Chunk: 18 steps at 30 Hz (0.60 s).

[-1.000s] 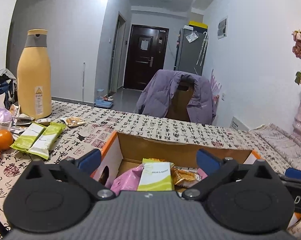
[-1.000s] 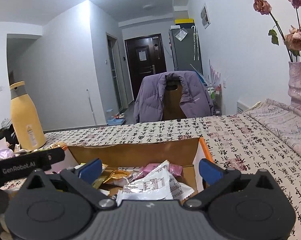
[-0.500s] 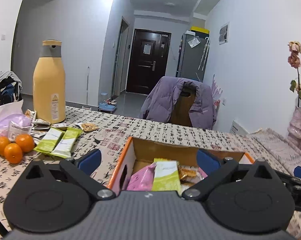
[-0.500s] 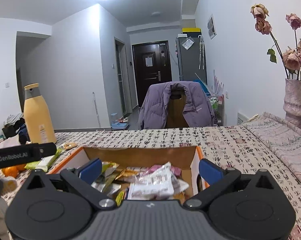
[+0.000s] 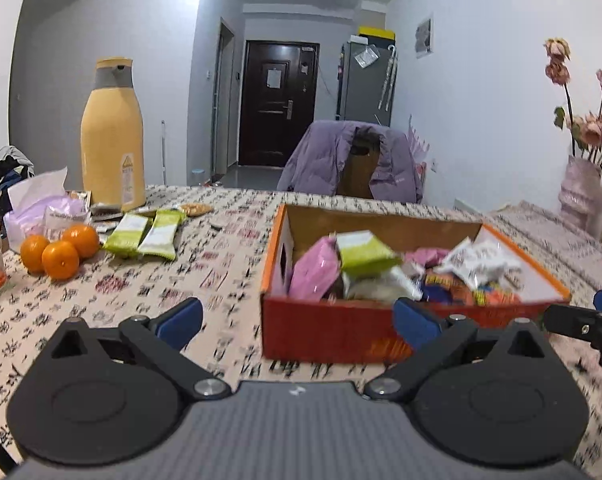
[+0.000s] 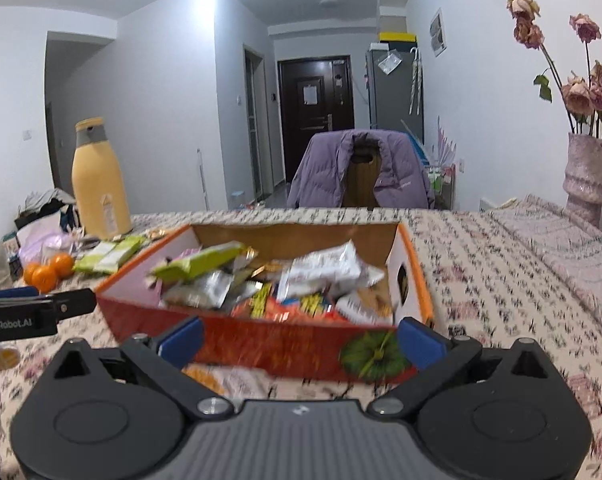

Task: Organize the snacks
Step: 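Withdraw both tools from the box toward the remaining packets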

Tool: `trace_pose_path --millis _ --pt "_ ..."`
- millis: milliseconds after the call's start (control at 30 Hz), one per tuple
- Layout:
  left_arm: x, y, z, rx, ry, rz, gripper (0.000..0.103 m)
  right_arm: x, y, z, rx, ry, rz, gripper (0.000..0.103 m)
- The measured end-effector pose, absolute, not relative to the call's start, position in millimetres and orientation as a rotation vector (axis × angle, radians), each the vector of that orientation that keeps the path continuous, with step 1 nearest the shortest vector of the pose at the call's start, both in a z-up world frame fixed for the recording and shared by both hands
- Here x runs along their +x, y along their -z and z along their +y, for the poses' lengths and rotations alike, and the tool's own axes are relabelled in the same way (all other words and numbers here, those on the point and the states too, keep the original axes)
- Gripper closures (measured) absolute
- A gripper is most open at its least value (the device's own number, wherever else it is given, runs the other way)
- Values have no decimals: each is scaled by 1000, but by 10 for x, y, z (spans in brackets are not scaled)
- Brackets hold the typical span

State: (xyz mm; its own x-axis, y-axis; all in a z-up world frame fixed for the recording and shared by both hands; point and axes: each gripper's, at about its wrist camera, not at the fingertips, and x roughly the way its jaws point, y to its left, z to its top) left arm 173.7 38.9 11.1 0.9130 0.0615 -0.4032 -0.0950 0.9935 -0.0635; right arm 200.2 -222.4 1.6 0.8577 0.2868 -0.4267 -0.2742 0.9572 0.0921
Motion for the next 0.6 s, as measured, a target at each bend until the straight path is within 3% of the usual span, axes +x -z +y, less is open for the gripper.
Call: trace_pose_path --millis 600 --pt "1714 274 481 -95 -38 462 0 1886 297 -2012 1 -292 535 0"
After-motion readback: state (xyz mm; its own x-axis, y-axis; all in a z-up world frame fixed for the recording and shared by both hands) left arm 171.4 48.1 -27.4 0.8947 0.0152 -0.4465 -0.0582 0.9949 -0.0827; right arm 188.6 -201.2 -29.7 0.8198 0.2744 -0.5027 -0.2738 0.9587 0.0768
